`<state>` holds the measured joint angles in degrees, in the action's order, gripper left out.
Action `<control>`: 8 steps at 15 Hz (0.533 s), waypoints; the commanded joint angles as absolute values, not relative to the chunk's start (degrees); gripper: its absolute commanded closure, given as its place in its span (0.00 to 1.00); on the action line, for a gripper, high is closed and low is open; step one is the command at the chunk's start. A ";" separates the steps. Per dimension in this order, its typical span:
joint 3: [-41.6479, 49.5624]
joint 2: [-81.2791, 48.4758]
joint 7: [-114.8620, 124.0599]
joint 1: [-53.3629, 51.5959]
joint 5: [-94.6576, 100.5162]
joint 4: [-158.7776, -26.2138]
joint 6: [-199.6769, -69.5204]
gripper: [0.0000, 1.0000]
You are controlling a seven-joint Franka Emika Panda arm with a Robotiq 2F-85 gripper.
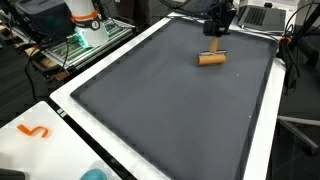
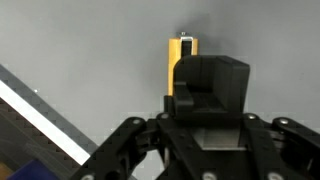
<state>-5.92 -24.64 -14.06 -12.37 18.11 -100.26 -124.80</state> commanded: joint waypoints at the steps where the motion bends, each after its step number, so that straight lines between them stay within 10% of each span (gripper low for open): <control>1: -4.51 -28.25 -11.42 -12.21 21.46 -100.48 -125.31 0.77; 8: -4.61 -25.88 -11.09 -10.63 19.86 -100.67 -126.60 0.77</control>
<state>-4.18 -25.99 -12.12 -11.54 20.68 -99.24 -125.80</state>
